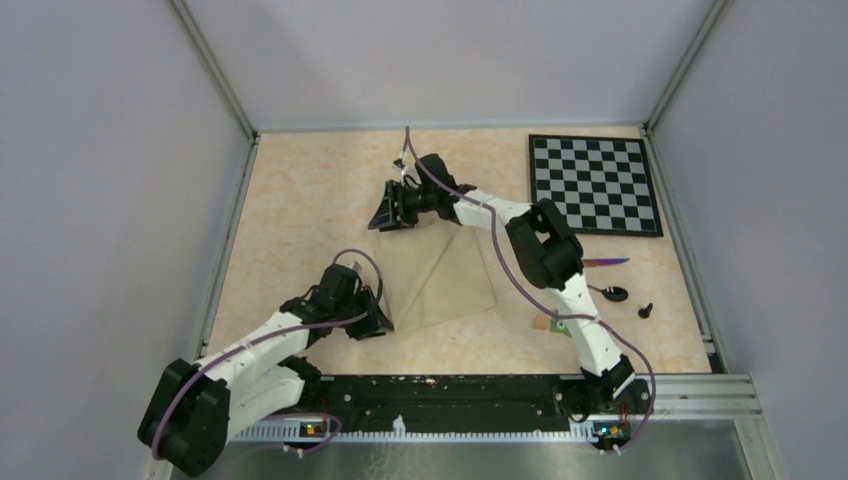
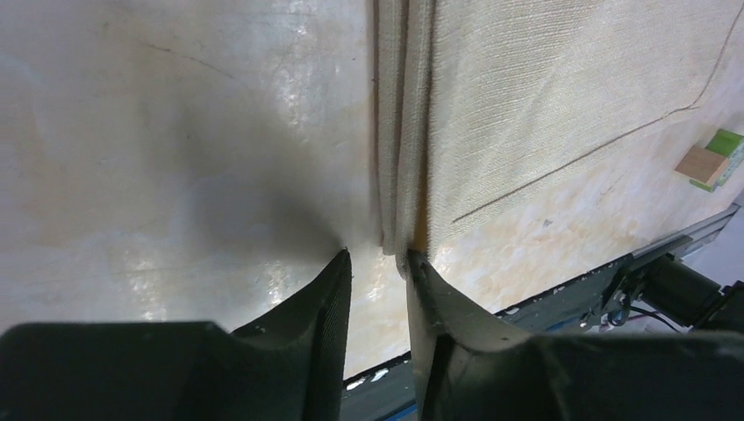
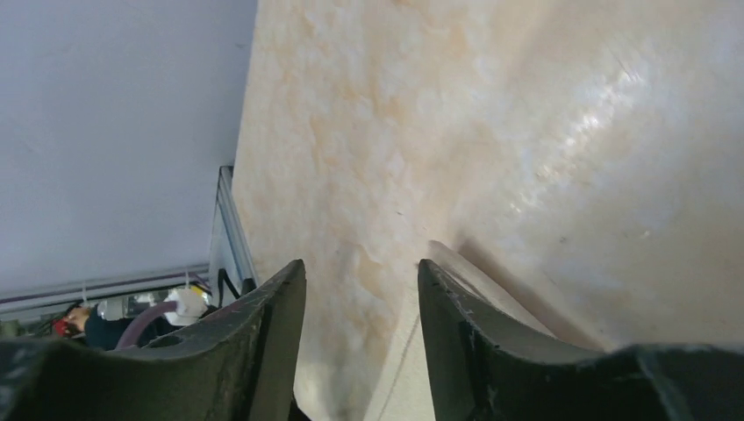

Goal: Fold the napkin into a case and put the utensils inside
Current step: Fold the top corner of the square-folded napkin at the center of the board, then flatten out the upper triangle-folded napkin at the center of the board.

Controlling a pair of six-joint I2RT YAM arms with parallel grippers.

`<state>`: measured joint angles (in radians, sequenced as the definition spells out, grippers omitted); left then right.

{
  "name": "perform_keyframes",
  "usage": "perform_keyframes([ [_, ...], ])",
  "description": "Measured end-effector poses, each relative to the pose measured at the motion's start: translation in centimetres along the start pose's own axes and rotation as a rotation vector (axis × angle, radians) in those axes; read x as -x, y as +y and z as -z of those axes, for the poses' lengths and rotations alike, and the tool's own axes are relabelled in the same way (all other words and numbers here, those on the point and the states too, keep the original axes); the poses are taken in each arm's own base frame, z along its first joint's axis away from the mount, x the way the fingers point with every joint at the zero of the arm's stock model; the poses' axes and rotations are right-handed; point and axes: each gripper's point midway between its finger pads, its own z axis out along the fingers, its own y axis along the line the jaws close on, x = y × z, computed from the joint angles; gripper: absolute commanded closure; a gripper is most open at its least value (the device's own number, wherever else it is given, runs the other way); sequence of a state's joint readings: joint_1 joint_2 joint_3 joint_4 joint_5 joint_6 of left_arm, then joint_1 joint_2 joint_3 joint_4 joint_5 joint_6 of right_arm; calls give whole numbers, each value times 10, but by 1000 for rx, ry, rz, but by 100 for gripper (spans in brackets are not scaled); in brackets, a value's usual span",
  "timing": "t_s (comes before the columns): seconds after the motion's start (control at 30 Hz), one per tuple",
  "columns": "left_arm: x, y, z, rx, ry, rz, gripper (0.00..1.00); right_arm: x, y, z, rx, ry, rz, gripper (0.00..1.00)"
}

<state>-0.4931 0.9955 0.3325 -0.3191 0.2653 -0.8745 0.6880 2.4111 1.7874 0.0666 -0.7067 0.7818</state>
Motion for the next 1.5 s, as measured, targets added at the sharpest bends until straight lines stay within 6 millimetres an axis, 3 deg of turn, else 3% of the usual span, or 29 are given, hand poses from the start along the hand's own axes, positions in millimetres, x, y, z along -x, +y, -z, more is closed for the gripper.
perform_keyframes([
  [0.13,-2,3,7,20,-4,20,53,17,27,17,10,-2,67,42],
  [0.33,-10,11,19,64,3,79,52,24,55,83,17,-41,133,42],
  [0.43,-10,7,29,59,-4,101,67,19,41,121,13,-76,110,45],
  [0.57,9,-29,44,-60,-64,69,74,6,-2,140,-6,-92,27,42],
  [0.67,26,-65,44,-175,-78,41,85,-21,-18,138,13,-64,-48,37],
  [0.8,39,-87,16,-200,-3,31,98,-49,-9,126,98,-27,-89,35],
  [0.93,41,-77,-16,-138,57,32,100,-59,1,109,158,-8,-74,34],
  [1.03,37,-65,-25,-111,59,31,100,-65,-3,102,163,-1,-74,34],
  [1.23,22,-38,-35,-83,64,50,100,-65,-40,100,119,-10,-115,34],
  [1.5,16,-39,-33,-166,26,70,100,-33,-62,114,118,-56,-95,34],
])
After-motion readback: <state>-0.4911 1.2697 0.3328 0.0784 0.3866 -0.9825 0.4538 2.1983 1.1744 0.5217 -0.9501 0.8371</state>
